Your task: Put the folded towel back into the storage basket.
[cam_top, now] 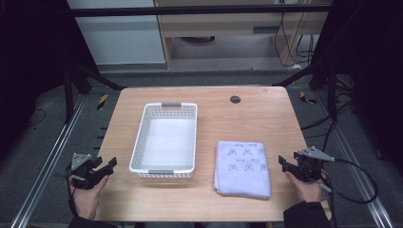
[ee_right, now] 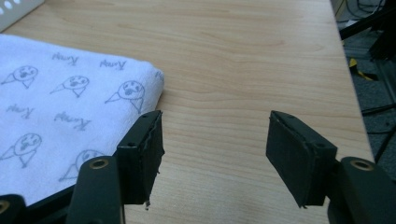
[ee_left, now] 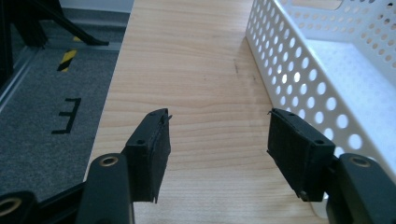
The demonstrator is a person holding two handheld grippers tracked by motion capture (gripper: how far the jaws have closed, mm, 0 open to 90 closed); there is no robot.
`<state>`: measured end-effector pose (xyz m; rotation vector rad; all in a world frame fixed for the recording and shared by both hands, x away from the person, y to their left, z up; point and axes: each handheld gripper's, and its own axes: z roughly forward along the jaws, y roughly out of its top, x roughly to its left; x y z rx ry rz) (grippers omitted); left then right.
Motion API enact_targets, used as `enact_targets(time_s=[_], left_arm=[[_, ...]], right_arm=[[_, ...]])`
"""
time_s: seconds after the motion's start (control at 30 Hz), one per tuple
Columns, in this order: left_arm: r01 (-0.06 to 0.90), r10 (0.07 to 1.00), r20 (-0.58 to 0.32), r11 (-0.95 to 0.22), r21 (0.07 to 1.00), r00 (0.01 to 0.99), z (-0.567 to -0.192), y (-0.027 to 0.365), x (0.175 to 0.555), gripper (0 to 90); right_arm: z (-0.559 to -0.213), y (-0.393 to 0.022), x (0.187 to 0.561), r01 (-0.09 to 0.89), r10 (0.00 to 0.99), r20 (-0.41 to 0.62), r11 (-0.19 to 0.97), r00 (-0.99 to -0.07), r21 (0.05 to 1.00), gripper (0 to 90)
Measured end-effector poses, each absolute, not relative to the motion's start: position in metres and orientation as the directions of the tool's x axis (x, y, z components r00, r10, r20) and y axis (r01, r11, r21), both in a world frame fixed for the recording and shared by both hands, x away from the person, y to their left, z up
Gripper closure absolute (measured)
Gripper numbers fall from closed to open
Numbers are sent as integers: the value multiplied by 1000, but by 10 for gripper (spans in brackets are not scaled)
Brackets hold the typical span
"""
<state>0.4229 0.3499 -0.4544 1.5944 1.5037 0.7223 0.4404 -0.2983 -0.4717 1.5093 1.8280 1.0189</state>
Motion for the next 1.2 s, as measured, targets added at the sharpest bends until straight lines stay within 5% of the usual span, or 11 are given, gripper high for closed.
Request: enact_targets(time_s=[0.33,1.2], left_arm=[[483,970,-179,79,872,165,-435,341,413,374],[434,946,-116,-28,900,303,-393,267,425,349]], right_arm=[[-458,-298,433,513,968,87,47,-235,857,363],[-432,-284,445,497,945,84,88,-315,863,328]])
